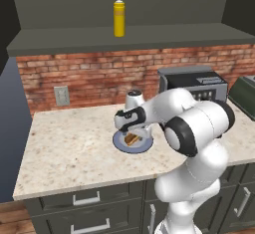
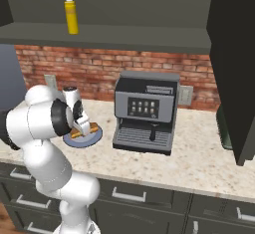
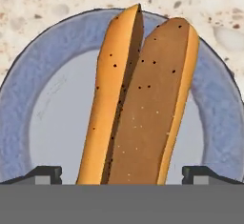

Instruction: Move the hot dog bun to the plate on the dining table and place the condiment next to that plate. Then navigate to the fridge and take the sausage and place it on the plate as well.

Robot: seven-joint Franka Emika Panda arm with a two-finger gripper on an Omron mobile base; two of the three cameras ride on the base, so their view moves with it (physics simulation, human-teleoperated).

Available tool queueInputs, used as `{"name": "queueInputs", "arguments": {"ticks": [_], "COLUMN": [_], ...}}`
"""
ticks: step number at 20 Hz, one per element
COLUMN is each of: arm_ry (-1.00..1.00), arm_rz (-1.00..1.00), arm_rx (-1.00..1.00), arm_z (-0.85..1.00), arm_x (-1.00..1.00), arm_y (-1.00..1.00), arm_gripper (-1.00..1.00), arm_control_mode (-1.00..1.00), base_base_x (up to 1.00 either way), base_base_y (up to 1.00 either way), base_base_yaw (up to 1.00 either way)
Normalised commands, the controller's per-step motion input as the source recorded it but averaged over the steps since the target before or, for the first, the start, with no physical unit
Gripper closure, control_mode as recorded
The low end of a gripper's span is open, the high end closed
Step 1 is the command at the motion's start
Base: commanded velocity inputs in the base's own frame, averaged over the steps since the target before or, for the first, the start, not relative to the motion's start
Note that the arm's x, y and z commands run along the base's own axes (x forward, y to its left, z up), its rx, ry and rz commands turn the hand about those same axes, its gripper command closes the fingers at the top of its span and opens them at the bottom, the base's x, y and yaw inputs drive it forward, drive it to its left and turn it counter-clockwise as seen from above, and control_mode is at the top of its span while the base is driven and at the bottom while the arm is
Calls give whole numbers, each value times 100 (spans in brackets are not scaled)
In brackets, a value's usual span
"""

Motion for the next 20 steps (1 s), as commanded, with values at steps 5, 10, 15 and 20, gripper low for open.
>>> {"name": "queueInputs", "arguments": {"ticks": [5, 10, 15, 20], "arm_ry": [0, -7, -28, -7], "arm_rz": [-3, -1, 3, 15], "arm_rx": [0, -1, 6, 1], "arm_z": [-36, -4, 99, 100], "arm_x": [18, 7, -65, -74], "arm_y": [8, 13, -6, -3], "arm_gripper": [-100, 100, 100, 100], "arm_control_mode": [-100, -100, -100, -100], "base_base_x": [0, 0, 0, 0], "base_base_y": [0, 0, 0, 0], "base_base_yaw": [0, 0, 0, 0]}}
